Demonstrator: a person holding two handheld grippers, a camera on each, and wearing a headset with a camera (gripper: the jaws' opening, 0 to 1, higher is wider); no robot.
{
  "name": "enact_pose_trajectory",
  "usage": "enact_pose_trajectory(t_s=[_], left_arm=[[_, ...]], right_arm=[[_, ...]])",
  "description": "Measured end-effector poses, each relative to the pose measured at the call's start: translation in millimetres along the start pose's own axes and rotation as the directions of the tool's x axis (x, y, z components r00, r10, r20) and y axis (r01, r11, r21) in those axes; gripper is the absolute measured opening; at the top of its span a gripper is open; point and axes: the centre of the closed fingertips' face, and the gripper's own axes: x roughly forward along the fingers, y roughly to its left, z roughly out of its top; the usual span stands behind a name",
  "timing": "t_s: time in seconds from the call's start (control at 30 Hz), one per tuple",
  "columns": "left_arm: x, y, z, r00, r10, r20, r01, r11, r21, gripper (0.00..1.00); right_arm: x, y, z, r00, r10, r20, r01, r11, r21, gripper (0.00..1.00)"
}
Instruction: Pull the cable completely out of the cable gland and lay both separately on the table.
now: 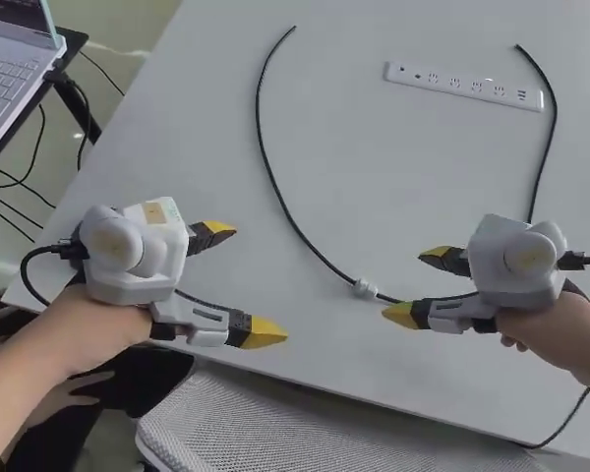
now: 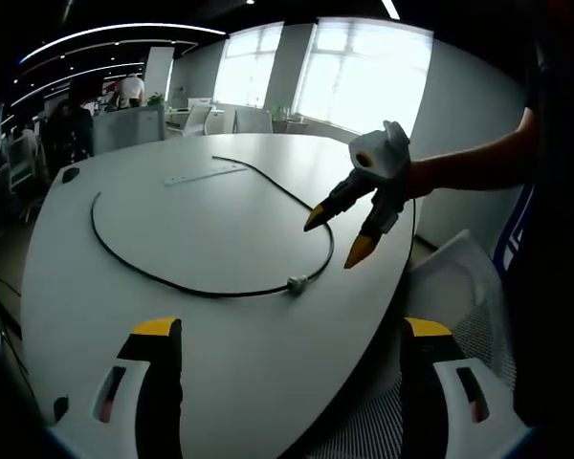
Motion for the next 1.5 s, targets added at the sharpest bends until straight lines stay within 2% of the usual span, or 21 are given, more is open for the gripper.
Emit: enact_pose_trajectory(t_s=[0.13,0.37,0.63,0.7,0.8,0.9,1.03,1.23,1.5], left_arm=[[0.5,-1.0,-0.1,1.0000,0.001,0.004,-0.001,1.000,-0.005,0.95],[0.6,-2.6,-2.7,1.0000,0.004,0.003,-0.004,1.000,-0.014,0.94],[-0.6,-1.4,-9.6,0.9998,0.020,-0.003,-0.020,1.000,-0.023,0.94],[-1.3,-0.4,-9.4,0.9996,0.027,0.004,-0.027,0.999,-0.028,0.95],[-2.9,3.0,-7.7,0.9992,0.032,0.026,-0.031,0.998,-0.048,0.94],[-3.1,6.5,-9.2,0.9990,0.038,0.024,-0.037,0.998,-0.049,0.93],[-3.6,8.0,-8.9,0.9987,0.043,0.027,-0.041,0.998,-0.051,0.93],[-2.4,8.5,-12.9,0.9992,0.037,0.011,-0.037,0.998,-0.044,0.93],[1.5,7.9,-17.1,0.9997,0.022,-0.010,-0.022,0.999,-0.038,0.93]], right_arm=[[9.2,-0.4,2.7,0.9999,0.016,-0.005,-0.016,1.000,-0.021,0.58],[25.5,-1.9,-11.6,0.9959,0.039,-0.081,-0.046,0.996,-0.076,0.49],[36.0,-1.6,-14.0,0.9928,0.069,-0.098,-0.076,0.994,-0.072,0.40],[39.1,-0.2,-12.1,0.9919,0.081,-0.098,-0.087,0.994,-0.062,0.38],[44.6,1.3,-11.6,0.9899,0.089,-0.111,-0.099,0.991,-0.086,0.34],[48.4,1.9,-13.8,0.9872,0.099,-0.125,-0.110,0.990,-0.085,0.32],[51.2,0.1,-16.3,0.9852,0.096,-0.142,-0.109,0.990,-0.090,0.28],[52.4,-0.9,-21.2,0.9810,0.096,-0.169,-0.113,0.989,-0.099,0.22],[54.8,-2.4,-21.3,0.9805,0.095,-0.172,-0.113,0.989,-0.100,0.19]])
